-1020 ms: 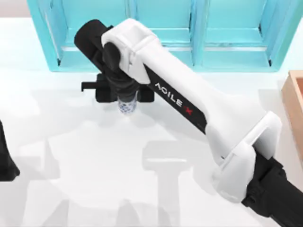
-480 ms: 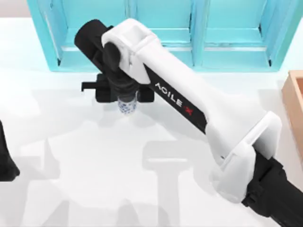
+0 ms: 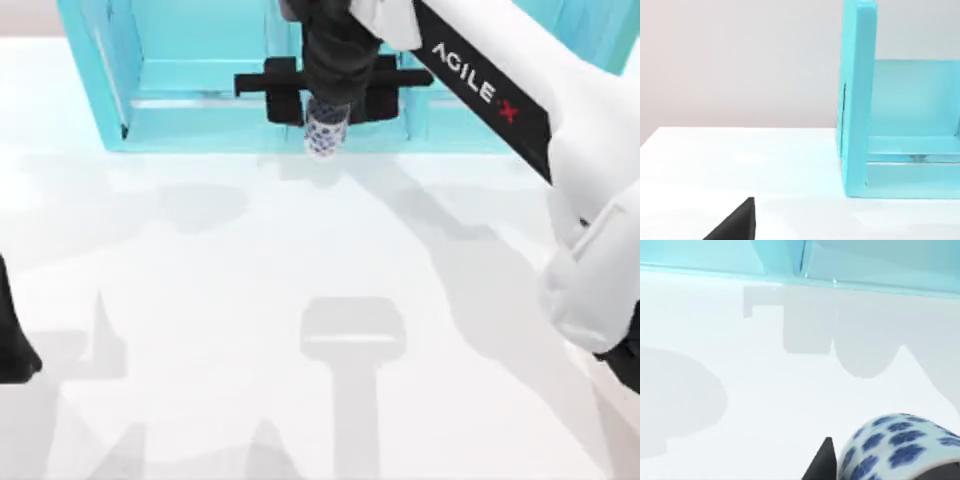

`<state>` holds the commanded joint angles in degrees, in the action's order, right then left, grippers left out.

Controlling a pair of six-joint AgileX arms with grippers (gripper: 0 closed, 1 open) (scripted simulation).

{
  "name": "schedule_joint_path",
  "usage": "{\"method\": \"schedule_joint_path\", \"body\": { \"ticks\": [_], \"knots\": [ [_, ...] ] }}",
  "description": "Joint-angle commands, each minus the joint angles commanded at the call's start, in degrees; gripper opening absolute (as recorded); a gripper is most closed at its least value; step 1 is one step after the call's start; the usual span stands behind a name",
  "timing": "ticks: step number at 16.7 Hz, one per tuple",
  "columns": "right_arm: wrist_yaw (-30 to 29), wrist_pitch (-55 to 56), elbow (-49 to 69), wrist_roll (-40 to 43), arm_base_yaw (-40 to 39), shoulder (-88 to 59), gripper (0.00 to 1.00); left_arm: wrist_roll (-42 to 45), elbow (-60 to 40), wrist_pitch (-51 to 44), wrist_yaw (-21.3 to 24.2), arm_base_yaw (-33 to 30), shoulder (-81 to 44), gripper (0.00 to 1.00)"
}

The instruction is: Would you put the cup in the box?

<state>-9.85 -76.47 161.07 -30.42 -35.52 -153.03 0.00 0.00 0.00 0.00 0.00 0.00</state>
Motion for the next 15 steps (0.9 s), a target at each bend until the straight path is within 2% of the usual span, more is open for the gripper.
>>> {"method": "schedule_joint_path", "body": {
  "ticks": [10,15],
  "knots": [
    [10.9,14.0,-59.0,31.6,34.9,45.1,0.00,0.0,0.0,0.0,0.0,0.0,0.0,1.00],
    [13.7,17.7,-81.8,43.9,49.3,61.9,0.00,0.0,0.0,0.0,0.0,0.0,0.0,1.00]
  ]
}}
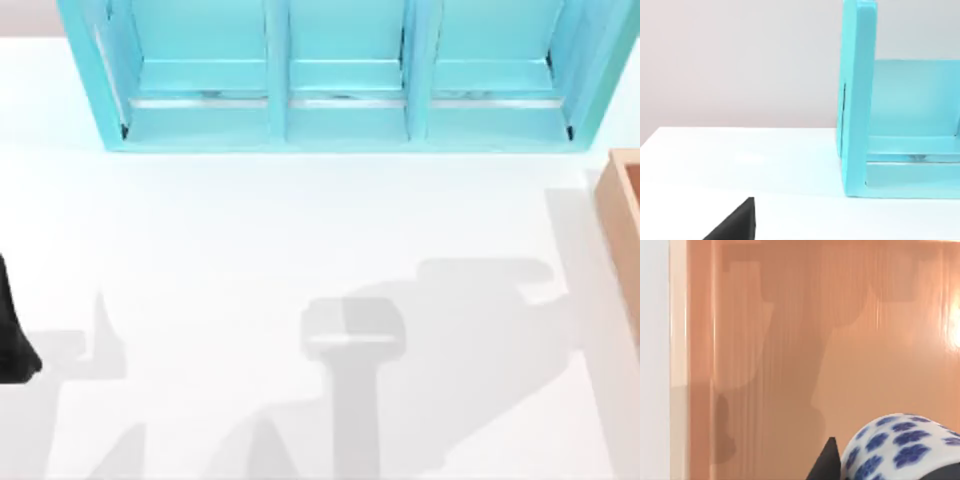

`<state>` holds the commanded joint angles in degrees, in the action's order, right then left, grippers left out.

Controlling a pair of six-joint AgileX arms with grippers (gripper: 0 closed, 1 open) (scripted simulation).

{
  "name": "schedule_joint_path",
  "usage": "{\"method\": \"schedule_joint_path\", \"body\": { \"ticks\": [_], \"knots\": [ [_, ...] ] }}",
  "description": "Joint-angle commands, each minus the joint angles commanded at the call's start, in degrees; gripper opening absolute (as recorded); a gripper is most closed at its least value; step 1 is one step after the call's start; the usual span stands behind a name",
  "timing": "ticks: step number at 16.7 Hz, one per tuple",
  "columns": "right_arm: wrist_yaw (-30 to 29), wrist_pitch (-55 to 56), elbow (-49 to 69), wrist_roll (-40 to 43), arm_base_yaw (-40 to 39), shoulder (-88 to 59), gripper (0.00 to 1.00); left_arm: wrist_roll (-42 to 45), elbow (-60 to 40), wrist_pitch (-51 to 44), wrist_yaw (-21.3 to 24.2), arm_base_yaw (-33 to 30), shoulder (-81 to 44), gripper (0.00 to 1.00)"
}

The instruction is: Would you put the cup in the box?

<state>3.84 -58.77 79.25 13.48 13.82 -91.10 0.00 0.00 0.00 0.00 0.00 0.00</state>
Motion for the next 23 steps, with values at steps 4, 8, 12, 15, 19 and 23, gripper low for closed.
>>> {"method": "schedule_joint_path", "body": {
  "ticks": [4,8,12,15,19,23],
  "knots": [
    [1.1,1.4,-8.7,5.0,5.9,7.3,0.00,0.0,0.0,0.0,0.0,0.0,0.0,1.00],
    [1.2,1.5,-9.6,5.5,6.5,8.1,0.00,0.0,0.0,0.0,0.0,0.0,0.0,1.00],
    [1.2,2.3,-10.4,5.2,6.2,7.5,0.00,0.0,0.0,0.0,0.0,0.0,0.0,1.00],
    [1.0,7.7,-14.1,4.9,6.0,6.1,0.00,0.0,0.0,0.0,0.0,0.0,0.0,1.00],
    [0.9,15.6,-19.0,4.6,5.6,3.9,0.00,0.0,0.0,0.0,0.0,0.0,0.0,1.00],
    [0.9,16.5,-19.7,4.6,5.6,3.3,0.00,0.0,0.0,0.0,0.0,0.0,0.0,1.00]
  ]
}}
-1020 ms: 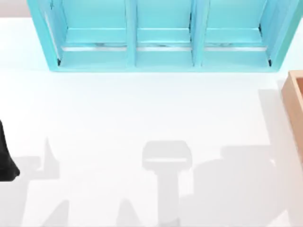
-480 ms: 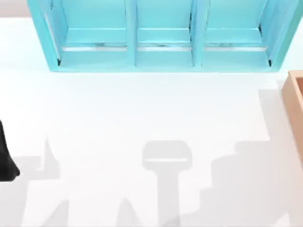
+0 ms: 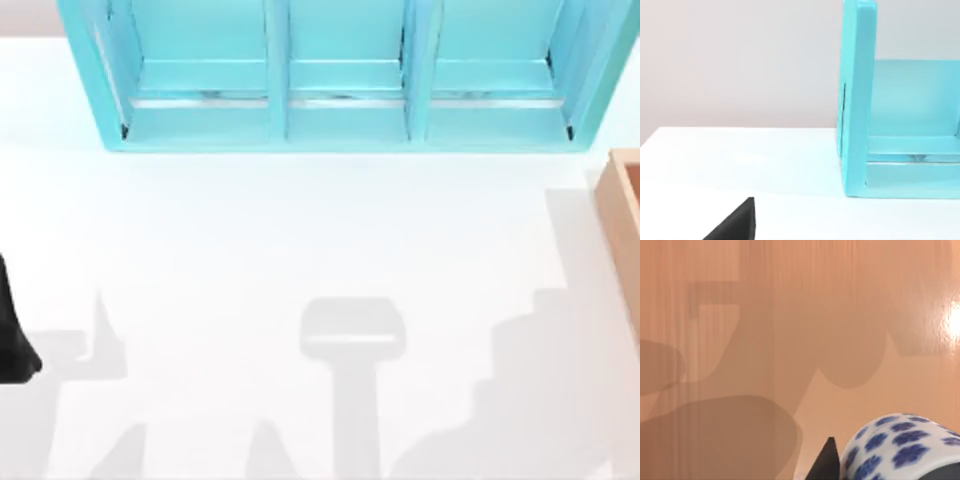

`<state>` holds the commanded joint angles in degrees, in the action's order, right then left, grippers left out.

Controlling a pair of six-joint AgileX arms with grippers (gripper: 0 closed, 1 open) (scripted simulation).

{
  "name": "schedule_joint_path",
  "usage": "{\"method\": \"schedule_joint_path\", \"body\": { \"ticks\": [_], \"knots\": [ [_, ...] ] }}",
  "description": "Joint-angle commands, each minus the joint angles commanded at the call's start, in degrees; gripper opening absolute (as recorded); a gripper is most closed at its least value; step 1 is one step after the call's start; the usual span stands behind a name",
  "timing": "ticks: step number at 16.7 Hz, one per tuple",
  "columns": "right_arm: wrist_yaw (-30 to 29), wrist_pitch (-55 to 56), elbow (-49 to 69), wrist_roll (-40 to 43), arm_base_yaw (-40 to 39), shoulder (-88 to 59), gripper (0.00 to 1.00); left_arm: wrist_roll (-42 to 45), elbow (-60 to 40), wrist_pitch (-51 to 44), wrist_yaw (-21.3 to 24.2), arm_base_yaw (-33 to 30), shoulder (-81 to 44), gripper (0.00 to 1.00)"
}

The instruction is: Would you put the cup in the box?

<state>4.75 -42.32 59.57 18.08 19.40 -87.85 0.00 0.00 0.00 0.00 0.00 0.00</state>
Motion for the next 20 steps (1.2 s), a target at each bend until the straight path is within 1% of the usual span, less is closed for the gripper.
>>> {"method": "schedule_joint_path", "body": {
  "ticks": [1,14,15,20],
  "knots": [
    [0.0,0.0,0.0,0.0,0.0,0.0,0.00,0.0,0.0,0.0,0.0,0.0,0.0,1.00],
    [0.0,0.0,0.0,0.0,0.0,0.0,0.98,0.0,0.0,0.0,0.0,0.0,0.0,1.00],
    [0.0,0.0,0.0,0.0,0.0,0.0,1.00,0.0,0.0,0.0,0.0,0.0,0.0,1.00],
    [0.0,0.0,0.0,0.0,0.0,0.0,1.00,0.0,0.0,0.0,0.0,0.0,0.0,1.00]
  ]
}}
